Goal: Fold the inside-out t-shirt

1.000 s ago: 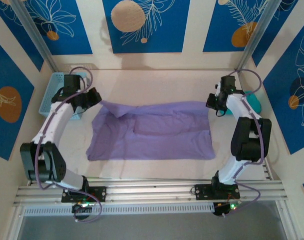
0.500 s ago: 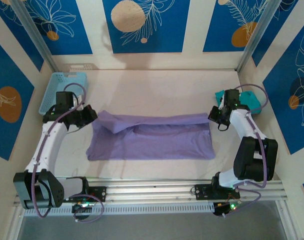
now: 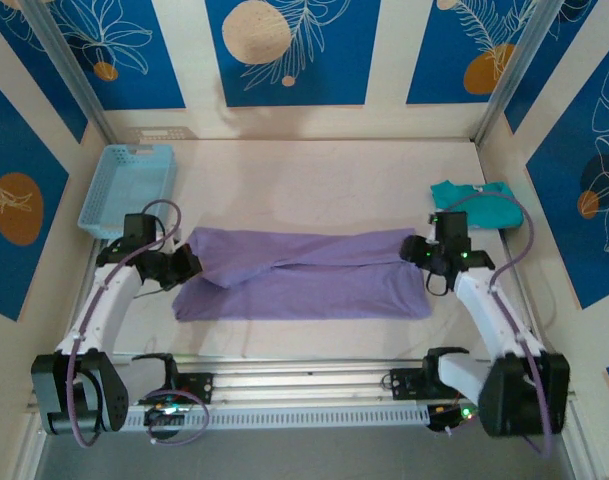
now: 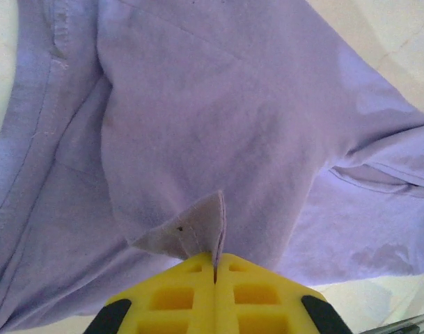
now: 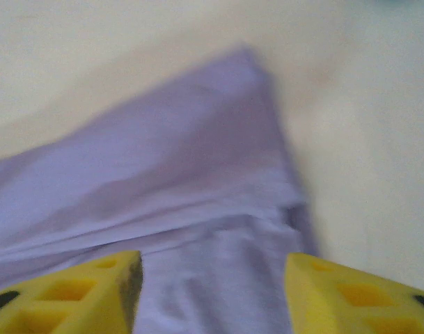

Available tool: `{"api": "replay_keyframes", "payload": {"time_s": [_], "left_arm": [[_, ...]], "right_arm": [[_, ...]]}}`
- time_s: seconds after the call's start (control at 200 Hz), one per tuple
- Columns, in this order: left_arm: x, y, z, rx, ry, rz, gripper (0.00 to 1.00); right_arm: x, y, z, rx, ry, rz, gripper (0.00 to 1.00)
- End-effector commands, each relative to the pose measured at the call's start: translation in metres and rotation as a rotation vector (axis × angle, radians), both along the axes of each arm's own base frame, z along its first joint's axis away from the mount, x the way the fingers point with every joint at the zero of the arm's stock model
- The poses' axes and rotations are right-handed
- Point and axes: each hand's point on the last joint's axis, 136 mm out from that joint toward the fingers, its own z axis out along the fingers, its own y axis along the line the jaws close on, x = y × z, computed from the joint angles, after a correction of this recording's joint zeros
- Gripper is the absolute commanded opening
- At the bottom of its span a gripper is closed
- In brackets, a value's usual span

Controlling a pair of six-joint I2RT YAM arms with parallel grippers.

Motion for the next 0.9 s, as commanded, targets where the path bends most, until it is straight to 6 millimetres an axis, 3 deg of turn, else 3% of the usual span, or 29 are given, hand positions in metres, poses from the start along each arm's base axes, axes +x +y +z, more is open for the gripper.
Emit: {"api": "replay_keyframes", "payload": {"time_s": [0.0, 0.195, 0.315, 0.42, 0.525, 0.645, 0.78, 0.895], "left_arm": [[0.008, -0.005, 0.009, -0.037, -0.031, -0.021, 0.0], [0.018, -0.01, 0.02, -0.07, -0.055, -0.029, 0.0], [0.018, -0.009, 0.019, -0.063, -0.052, -0.034, 0.0], [0.019, -0.009, 0.016, -0.066, -0.045, -0.038, 0.0], [0.019, -0.01, 0.015, -0.07, -0.044, -0.037, 0.0], [0.019, -0.01, 0.015, -0.071, -0.044, -0.039, 0.0], [0.017, -0.01, 0.016, -0.066, -0.041, -0.043, 0.0], [0.017, -0.01, 0.016, -0.065, -0.043, -0.043, 0.0]], "right_arm": [[0.004, 0.082, 0.032, -0.002, -0.2, 0.323, 0.61], [-0.018, 0.235, 0.033, -0.137, -0.386, 0.739, 0.74], [-0.029, 0.311, 0.033, -0.163, -0.505, 0.879, 0.81], [-0.033, 0.363, 0.024, -0.224, -0.57, 0.938, 0.86], [-0.034, 0.401, 0.012, -0.269, -0.63, 0.958, 0.87], [-0.034, 0.43, 0.0, -0.257, -0.658, 0.96, 0.88], [-0.03, 0.45, -0.015, -0.317, -0.704, 0.943, 0.89], [-0.018, 0.452, -0.02, -0.385, -0.731, 0.857, 0.89]]}}
